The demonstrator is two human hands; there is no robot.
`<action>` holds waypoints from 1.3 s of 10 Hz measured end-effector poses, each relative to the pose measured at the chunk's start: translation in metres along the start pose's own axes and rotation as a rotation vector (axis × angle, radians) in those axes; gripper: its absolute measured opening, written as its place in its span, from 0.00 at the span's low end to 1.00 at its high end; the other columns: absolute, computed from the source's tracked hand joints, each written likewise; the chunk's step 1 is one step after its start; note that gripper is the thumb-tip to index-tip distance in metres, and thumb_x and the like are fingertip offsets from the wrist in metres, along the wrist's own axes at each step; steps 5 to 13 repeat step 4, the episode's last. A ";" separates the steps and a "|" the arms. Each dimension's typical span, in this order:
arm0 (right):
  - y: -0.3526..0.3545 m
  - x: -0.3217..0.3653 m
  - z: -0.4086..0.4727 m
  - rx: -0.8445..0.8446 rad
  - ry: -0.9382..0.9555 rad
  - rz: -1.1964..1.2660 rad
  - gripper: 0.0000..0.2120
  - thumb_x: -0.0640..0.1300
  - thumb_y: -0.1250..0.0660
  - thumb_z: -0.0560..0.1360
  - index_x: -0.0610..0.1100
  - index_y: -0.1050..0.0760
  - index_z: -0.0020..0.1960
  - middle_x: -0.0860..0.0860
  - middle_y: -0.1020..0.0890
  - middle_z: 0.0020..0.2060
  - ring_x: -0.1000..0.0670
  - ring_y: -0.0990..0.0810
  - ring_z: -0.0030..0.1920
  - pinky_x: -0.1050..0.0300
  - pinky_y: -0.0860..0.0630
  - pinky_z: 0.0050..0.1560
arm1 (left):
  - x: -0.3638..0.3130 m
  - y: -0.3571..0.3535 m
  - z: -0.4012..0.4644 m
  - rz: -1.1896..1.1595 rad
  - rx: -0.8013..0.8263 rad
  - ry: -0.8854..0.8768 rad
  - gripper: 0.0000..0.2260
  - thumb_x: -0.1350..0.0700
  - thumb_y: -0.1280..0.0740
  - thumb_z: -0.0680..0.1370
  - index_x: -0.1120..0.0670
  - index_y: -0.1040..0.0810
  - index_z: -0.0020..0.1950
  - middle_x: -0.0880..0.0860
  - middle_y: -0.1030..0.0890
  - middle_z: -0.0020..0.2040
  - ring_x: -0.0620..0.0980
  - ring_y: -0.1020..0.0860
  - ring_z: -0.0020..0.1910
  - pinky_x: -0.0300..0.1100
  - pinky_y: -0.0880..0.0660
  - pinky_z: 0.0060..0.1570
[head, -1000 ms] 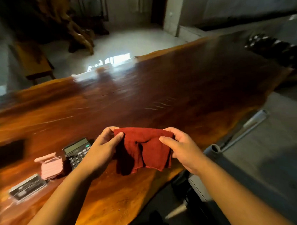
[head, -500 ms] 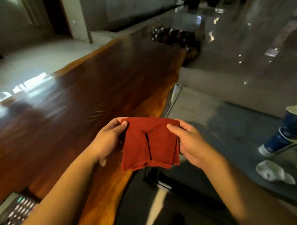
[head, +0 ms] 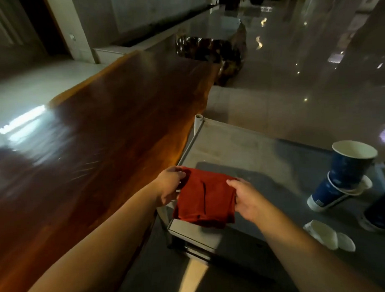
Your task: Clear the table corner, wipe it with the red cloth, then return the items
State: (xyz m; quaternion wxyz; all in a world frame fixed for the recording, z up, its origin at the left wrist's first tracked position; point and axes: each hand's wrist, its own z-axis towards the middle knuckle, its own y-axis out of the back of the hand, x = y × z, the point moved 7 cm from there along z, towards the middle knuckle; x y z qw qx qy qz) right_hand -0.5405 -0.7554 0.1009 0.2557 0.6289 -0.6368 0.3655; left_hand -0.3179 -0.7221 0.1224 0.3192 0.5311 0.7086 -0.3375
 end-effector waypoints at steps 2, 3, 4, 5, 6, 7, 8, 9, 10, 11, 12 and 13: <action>0.020 -0.007 0.058 -0.052 -0.038 -0.030 0.11 0.37 0.38 0.83 0.44 0.26 0.64 0.44 0.17 0.49 0.46 0.18 0.43 0.53 0.23 0.38 | 0.018 -0.025 0.049 0.052 -0.077 0.089 0.13 0.66 0.42 0.80 0.58 0.24 0.62 0.60 0.18 0.55 0.60 0.19 0.56 0.60 0.23 0.58; 0.022 -0.012 0.081 -0.032 -0.064 -0.108 0.14 0.36 0.38 0.83 0.43 0.28 0.67 0.42 0.19 0.57 0.44 0.18 0.50 0.51 0.21 0.41 | 0.025 -0.030 0.059 0.059 -0.134 0.116 0.16 0.67 0.41 0.79 0.58 0.24 0.64 0.59 0.18 0.56 0.58 0.19 0.55 0.56 0.21 0.56; 0.029 -0.007 0.090 -0.125 0.002 -0.227 0.17 0.35 0.35 0.81 0.38 0.28 0.69 0.40 0.20 0.60 0.43 0.21 0.55 0.50 0.23 0.50 | 0.025 -0.025 0.065 0.157 -0.256 0.049 0.16 0.64 0.37 0.79 0.59 0.26 0.67 0.62 0.20 0.60 0.58 0.19 0.55 0.57 0.22 0.57; 0.029 -0.007 0.090 -0.125 0.002 -0.227 0.17 0.35 0.35 0.81 0.38 0.28 0.69 0.40 0.20 0.60 0.43 0.21 0.55 0.50 0.23 0.50 | 0.025 -0.025 0.065 0.157 -0.256 0.049 0.16 0.64 0.37 0.79 0.59 0.26 0.67 0.62 0.20 0.60 0.58 0.19 0.55 0.57 0.22 0.57; 0.029 -0.007 0.090 -0.125 0.002 -0.227 0.17 0.35 0.35 0.81 0.38 0.28 0.69 0.40 0.20 0.60 0.43 0.21 0.55 0.50 0.23 0.50 | 0.025 -0.025 0.065 0.157 -0.256 0.049 0.16 0.64 0.37 0.79 0.59 0.26 0.67 0.62 0.20 0.60 0.58 0.19 0.55 0.57 0.22 0.57; 0.029 -0.007 0.090 -0.125 0.002 -0.227 0.17 0.35 0.35 0.81 0.38 0.28 0.69 0.40 0.20 0.60 0.43 0.21 0.55 0.50 0.23 0.50 | 0.025 -0.025 0.065 0.157 -0.256 0.049 0.16 0.64 0.37 0.79 0.59 0.26 0.67 0.62 0.20 0.60 0.58 0.19 0.55 0.57 0.22 0.57; 0.029 -0.007 0.090 -0.125 0.002 -0.227 0.17 0.35 0.35 0.81 0.38 0.28 0.69 0.40 0.20 0.60 0.43 0.21 0.55 0.50 0.23 0.50 | 0.025 -0.025 0.065 0.157 -0.256 0.049 0.16 0.64 0.37 0.79 0.59 0.26 0.67 0.62 0.20 0.60 0.58 0.19 0.55 0.57 0.22 0.57; 0.029 -0.007 0.090 -0.125 0.002 -0.227 0.17 0.35 0.35 0.81 0.38 0.28 0.69 0.40 0.20 0.60 0.43 0.21 0.55 0.50 0.23 0.50 | 0.025 -0.025 0.065 0.157 -0.256 0.049 0.16 0.64 0.37 0.79 0.59 0.26 0.67 0.62 0.20 0.60 0.58 0.19 0.55 0.57 0.22 0.57; 0.029 -0.007 0.090 -0.125 0.002 -0.227 0.17 0.35 0.35 0.81 0.38 0.28 0.69 0.40 0.20 0.60 0.43 0.21 0.55 0.50 0.23 0.50 | 0.025 -0.025 0.065 0.157 -0.256 0.049 0.16 0.64 0.37 0.79 0.59 0.26 0.67 0.62 0.20 0.60 0.58 0.19 0.55 0.57 0.22 0.57; 0.029 -0.007 0.090 -0.125 0.002 -0.227 0.17 0.35 0.35 0.81 0.38 0.28 0.69 0.40 0.20 0.60 0.43 0.21 0.55 0.50 0.23 0.50 | 0.025 -0.025 0.065 0.157 -0.256 0.049 0.16 0.64 0.37 0.79 0.59 0.26 0.67 0.62 0.20 0.60 0.58 0.19 0.55 0.57 0.22 0.57; 0.029 -0.007 0.090 -0.125 0.002 -0.227 0.17 0.35 0.35 0.81 0.38 0.28 0.69 0.40 0.20 0.60 0.43 0.21 0.55 0.50 0.23 0.50 | 0.025 -0.025 0.065 0.157 -0.256 0.049 0.16 0.64 0.37 0.79 0.59 0.26 0.67 0.62 0.20 0.60 0.58 0.19 0.55 0.57 0.22 0.57; 0.029 -0.007 0.090 -0.125 0.002 -0.227 0.17 0.35 0.35 0.81 0.38 0.28 0.69 0.40 0.20 0.60 0.43 0.21 0.55 0.50 0.23 0.50 | 0.025 -0.025 0.065 0.157 -0.256 0.049 0.16 0.64 0.37 0.79 0.59 0.26 0.67 0.62 0.20 0.60 0.58 0.19 0.55 0.57 0.22 0.57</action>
